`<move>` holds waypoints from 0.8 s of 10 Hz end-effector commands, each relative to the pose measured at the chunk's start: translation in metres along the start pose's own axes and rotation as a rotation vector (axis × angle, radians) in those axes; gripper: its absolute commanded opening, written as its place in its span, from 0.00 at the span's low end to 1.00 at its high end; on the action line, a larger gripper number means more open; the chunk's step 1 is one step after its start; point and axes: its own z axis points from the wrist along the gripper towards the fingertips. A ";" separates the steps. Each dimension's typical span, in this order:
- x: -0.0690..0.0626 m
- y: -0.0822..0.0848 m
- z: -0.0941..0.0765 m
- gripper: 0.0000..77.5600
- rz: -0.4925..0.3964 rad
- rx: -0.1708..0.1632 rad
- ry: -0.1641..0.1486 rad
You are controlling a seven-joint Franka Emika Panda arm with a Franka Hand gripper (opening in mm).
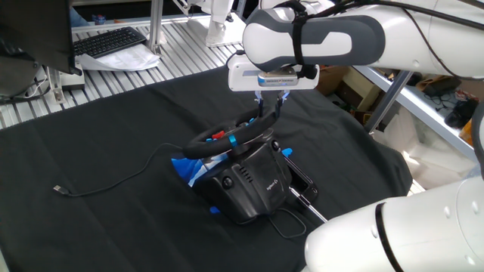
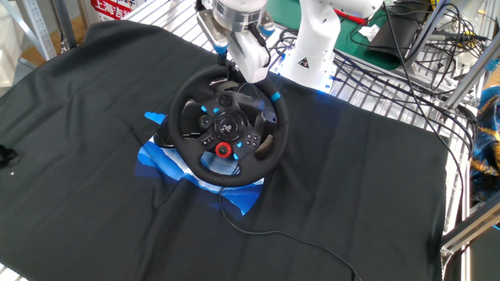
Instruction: Rotate the steering wheel 90 degrees clockwise
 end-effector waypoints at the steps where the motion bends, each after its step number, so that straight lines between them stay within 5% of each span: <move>1: 0.010 0.005 0.005 0.02 0.037 -0.001 0.002; 8: 0.013 0.014 0.013 0.02 0.084 -0.021 -0.023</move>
